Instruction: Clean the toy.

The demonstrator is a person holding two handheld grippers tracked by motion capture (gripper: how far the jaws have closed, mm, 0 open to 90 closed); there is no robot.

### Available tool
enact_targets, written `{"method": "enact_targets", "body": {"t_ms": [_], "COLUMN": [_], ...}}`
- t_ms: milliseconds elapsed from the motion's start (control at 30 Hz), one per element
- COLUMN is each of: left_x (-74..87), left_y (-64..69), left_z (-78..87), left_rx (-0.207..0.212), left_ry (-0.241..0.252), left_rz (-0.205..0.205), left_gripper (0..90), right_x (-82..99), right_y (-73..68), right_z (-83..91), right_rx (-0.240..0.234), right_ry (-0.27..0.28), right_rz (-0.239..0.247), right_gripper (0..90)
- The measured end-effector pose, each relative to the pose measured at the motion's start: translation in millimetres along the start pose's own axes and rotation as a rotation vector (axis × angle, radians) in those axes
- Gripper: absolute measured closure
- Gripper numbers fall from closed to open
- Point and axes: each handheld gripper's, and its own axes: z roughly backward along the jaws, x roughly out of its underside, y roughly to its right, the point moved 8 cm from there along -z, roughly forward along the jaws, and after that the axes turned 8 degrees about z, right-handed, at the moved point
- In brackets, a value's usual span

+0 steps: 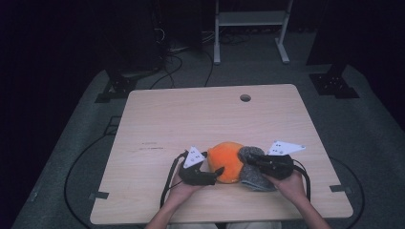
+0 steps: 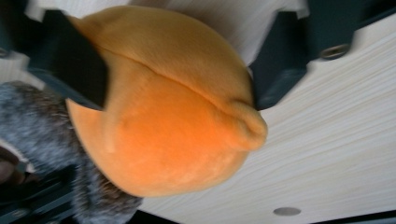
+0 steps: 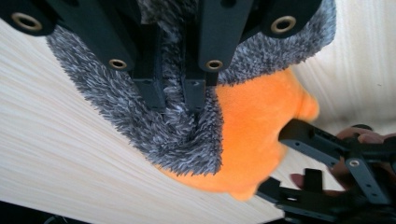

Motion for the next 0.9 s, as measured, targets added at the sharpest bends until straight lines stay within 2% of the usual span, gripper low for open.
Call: {"method": "enact_targets", "body": {"t_ms": [67,100,133,167,200,233,300,367,400,433,467,533,567,600,633,767,800,833,867,900], "left_x": [-1.7,-5.5,-7.7,-9.7,-9.7,-12.3,-13.4,-11.7,-11.7,-8.8,-8.7,-9.0,-9.0,-7.4,-7.4,-7.5,-7.5,-7.2,-7.5,-7.5], "left_y": [1.3,3.7,5.9,8.8,8.8,15.5,21.8,25.0,25.0,25.3,25.2,24.9,24.9,25.8,25.8,32.3,32.3,34.9,38.7,38.7], "left_z": [0.3,1.8,3.3,4.7,4.7,5.5,6.1,6.3,6.3,4.8,3.7,1.3,1.3,-1.0,-1.0,-0.9,-0.9,-0.2,0.5,0.5], "left_rx": [-0.001,-0.01,0.0,0.007,0.007,0.006,0.009,-0.002,-0.002,-0.007,-0.009,-0.009,-0.009,-0.005,-0.005,-0.019,-0.019,-0.023,-0.025,-0.025], "left_ry": [0.007,0.021,0.033,0.041,0.041,0.036,0.036,0.027,0.027,0.017,0.018,0.02,0.02,0.015,0.015,0.039,0.039,0.036,0.036,0.036], "left_rz": [-0.01,-0.023,-0.033,-0.057,-0.057,-0.119,-0.17,-0.21,-0.21,-0.22,-0.217,-0.194,-0.194,-0.203,-0.203,-0.28,-0.28,-0.312,-0.346,-0.346], "left_gripper": [29.7,32.4,34.4,36.5,37.8,38.7,39.9,39.9,38.7,36.1,32.5,25.9,24.9,25.5,26.4,32.4,33.2,33.2,34.4,34.4], "right_x": [1.3,-0.3,-5.1,-13.0,-13.0,-30.3,-42.1,-44.2,-44.2,-37.9,-34.3,-28.6,-28.6,-23.9,-23.7,-35.4,-39.1,-39.1,-41.6,-41.6], "right_y": [3.4,3.2,-0.1,-6.6,-6.6,-23.1,-38.0,-44.1,-44.1,-41.1,-37.0,-26.0,-26.0,-17.4,-17.6,-34.8,-40.0,-40.0,-43.6,-43.6], "right_z": [3.5,6.3,9.8,13.6,13.6,16.6,12.6,3.4,3.4,-3.1,-3.1,1.3,1.3,7.1,8.8,9.9,8.4,8.4,4.1,4.1], "right_rx": [0.019,0.034,0.043,0.031,0.031,0.004,-0.025,-0.025,-0.025,-0.026,-0.027,0.0,0.0,0.019,0.02,-0.025,-0.045,-0.045,-0.04,-0.04], "right_ry": [-0.005,-0.002,0.017,0.05,0.05,0.092,0.106,0.08,0.08,0.054,0.048,0.039,0.039,0.024,0.023,0.044,0.048,0.048,0.021,0.021], "right_rz": [-0.016,-0.001,0.023,0.039,0.039,0.086,0.13,0.157,0.157,0.151,0.136,0.105,0.105,0.077,0.08,0.141,0.15,0.15,0.202,0.202], "right_gripper": [81.0,81.0,81.1,81.1,81.1,81.1,81.1,81.1,81.1,81.1,81.1,81.0,81.0,81.0,81.0,81.0,81.0,81.0,81.0,81.0]}}
